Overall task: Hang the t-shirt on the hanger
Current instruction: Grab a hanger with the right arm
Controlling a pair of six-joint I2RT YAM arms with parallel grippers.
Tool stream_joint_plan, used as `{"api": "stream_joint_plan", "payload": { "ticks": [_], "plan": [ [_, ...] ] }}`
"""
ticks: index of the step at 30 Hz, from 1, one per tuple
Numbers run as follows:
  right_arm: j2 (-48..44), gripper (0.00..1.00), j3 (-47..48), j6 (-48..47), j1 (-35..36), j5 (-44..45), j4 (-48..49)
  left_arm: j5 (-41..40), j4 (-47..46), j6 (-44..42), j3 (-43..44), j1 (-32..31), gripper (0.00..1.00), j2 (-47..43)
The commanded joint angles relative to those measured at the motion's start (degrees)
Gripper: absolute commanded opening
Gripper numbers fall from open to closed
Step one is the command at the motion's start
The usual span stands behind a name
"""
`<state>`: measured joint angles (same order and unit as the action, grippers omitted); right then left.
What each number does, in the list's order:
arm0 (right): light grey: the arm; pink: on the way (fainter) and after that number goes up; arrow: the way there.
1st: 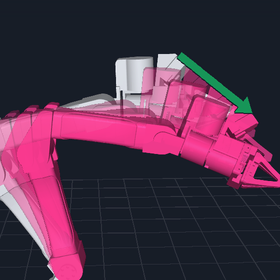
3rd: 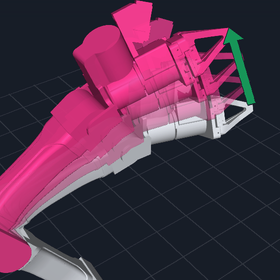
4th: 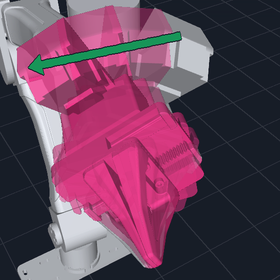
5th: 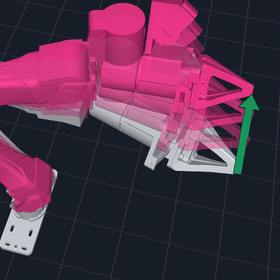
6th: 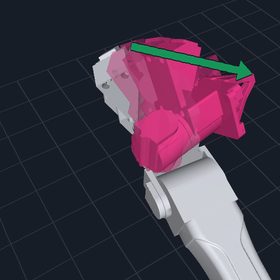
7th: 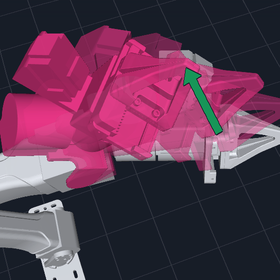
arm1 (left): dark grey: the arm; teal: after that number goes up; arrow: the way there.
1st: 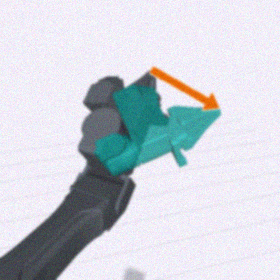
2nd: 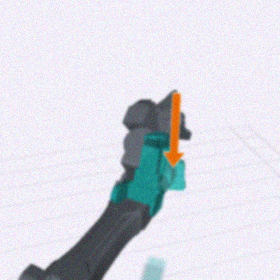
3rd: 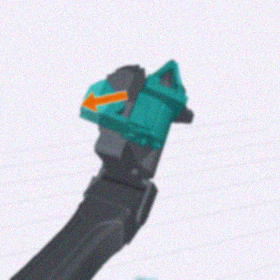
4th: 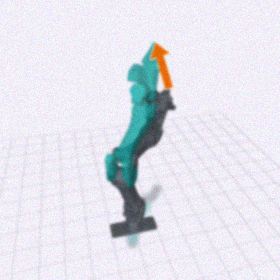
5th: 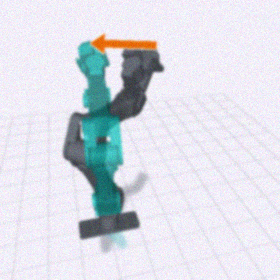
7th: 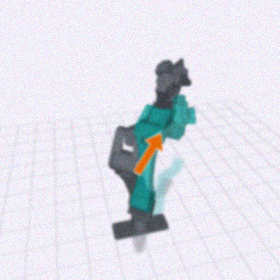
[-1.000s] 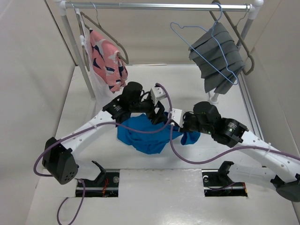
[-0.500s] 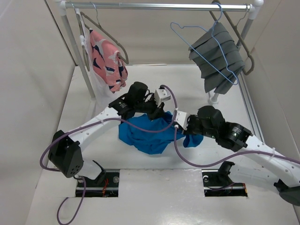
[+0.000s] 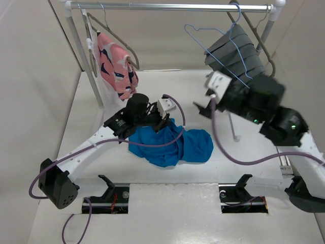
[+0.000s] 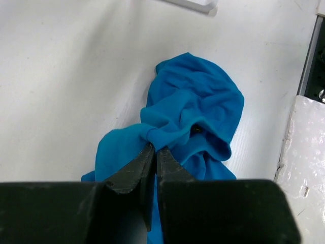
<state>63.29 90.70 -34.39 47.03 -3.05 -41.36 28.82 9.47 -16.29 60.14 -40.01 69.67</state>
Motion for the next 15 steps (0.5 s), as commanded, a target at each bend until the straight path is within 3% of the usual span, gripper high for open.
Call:
{"api": "stream_joint_plan", "payload": {
  "ticks": [1, 5, 8, 11, 15],
  "plan": [
    [4.02, 1.0, 16.89, -4.69, -2.98, 2.96, -4.06, -1.31, -1.48, 1.52, -1.43, 0.55, 0.0, -0.85],
    [15.79, 0.95, 36.45, -8.76, -12.55, 4.28, -12.59, -2.62, -2.53, 2.93, -1.43, 0.55, 0.0, -0.32],
    [22.57, 0.9, 45.93, -10.95, -20.9, -1.07, -13.92, -2.63, -2.53, 2.41, -0.29, 0.02, 0.0, 0.2],
    [25.21, 0.88, 48.17, -10.96, -26.27, -2.74, -10.94, -3.24, -2.53, 2.41, -0.29, -0.51, 0.0, 0.2],
    [25.83, 0.81, 43.8, -10.96, -29.18, -5.56, -2.86, -3.24, -3.76, 2.41, -1.42, -0.51, 0.0, -0.41]
  ]
}}
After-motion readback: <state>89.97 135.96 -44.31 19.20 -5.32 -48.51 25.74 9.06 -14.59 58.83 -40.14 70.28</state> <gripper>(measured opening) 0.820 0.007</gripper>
